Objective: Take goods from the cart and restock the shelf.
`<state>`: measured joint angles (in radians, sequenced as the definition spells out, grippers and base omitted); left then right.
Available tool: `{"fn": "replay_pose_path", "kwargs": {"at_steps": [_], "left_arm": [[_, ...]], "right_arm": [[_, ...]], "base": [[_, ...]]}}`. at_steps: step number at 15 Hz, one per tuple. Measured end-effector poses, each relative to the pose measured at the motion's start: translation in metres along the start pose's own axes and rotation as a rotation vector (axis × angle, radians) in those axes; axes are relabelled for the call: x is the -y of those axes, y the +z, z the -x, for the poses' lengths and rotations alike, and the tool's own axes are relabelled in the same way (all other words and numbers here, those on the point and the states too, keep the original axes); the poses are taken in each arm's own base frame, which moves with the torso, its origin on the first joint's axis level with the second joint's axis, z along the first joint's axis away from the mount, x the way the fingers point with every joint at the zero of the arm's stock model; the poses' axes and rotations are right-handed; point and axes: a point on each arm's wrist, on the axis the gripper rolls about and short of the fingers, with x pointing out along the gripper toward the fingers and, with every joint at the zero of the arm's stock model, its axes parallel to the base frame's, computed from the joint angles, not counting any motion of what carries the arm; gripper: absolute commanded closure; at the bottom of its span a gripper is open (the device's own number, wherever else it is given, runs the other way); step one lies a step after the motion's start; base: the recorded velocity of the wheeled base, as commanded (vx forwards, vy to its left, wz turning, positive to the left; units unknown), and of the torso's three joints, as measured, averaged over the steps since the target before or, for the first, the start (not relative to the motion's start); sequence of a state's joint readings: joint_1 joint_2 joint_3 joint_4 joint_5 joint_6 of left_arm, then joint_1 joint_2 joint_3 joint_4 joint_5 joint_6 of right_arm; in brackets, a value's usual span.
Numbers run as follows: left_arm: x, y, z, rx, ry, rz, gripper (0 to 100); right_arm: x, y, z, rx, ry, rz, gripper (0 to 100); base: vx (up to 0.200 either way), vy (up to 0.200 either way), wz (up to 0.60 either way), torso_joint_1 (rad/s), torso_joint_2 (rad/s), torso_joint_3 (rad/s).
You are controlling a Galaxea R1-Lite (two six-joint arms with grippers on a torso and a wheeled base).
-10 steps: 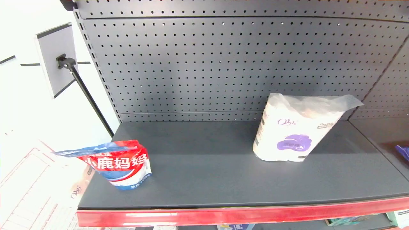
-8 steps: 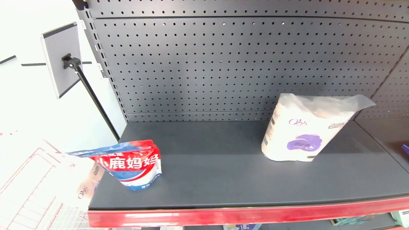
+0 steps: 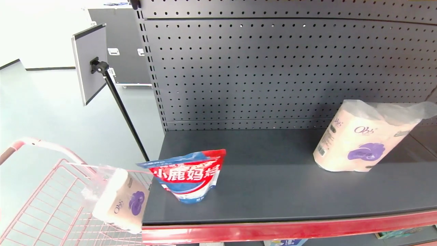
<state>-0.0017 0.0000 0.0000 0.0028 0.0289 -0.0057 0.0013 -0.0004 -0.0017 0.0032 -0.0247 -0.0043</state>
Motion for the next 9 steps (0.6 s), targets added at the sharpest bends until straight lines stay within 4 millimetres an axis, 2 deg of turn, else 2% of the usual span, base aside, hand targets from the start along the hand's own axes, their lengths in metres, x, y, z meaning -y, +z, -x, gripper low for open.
{"fn": "replay_pose_path", "kwargs": {"at_steps": [9], "left_arm": [[0.0000,0.0000,0.0000,0.000,0.000,0.000,0]], "right_arm": [[0.0000,0.0000,0.0000,0.000,0.000,0.000,0]], "base": [[0.000,0.200,0.00,0.002,0.00,0.004]]}}
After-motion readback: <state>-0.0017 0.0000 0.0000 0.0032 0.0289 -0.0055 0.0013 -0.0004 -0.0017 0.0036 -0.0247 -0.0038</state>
